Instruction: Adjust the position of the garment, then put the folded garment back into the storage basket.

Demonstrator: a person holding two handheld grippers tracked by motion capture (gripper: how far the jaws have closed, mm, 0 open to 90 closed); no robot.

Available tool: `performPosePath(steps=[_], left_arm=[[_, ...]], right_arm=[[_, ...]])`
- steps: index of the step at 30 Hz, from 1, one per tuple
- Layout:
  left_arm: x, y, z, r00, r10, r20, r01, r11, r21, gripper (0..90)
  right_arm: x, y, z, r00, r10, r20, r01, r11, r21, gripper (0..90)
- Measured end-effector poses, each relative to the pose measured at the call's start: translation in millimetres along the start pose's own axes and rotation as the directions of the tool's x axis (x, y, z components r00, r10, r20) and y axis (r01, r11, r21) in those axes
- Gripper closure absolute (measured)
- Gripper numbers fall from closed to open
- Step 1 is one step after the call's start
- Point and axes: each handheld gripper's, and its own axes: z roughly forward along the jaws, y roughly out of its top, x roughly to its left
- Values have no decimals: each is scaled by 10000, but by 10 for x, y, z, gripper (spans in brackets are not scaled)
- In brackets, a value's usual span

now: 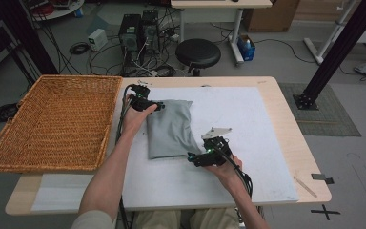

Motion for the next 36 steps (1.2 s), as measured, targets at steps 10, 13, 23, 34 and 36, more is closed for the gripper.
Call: performPosePath(steps=[10,13,23,34,36], left_arm=[[-123,76,-298,9992,370,151,-359,9971,-673,187],[-177,67,-357,9986,509,120,-499,9960,-740,187],[-259,-53,-422,9989,449,157,-442,9981,-435,187],[-380,-144,-489,9995,-202,230,201,9998,39,187],[-396,-137,-503,9994,-269,210,268,9996,41,186]], right_arm=[[-68,-7,-240,9987,-245,456,265,9987,-441,109],[-101,-38,-281,9977,-538,419,546,9983,-179,109],[-307,147,-635,9731,-2291,236,2254,9683,1075,109],[-633,521,-1053,8897,-4439,-1069,4546,8392,2985,109],[-687,571,-1107,8723,-4674,-1439,4880,8131,3172,109]])
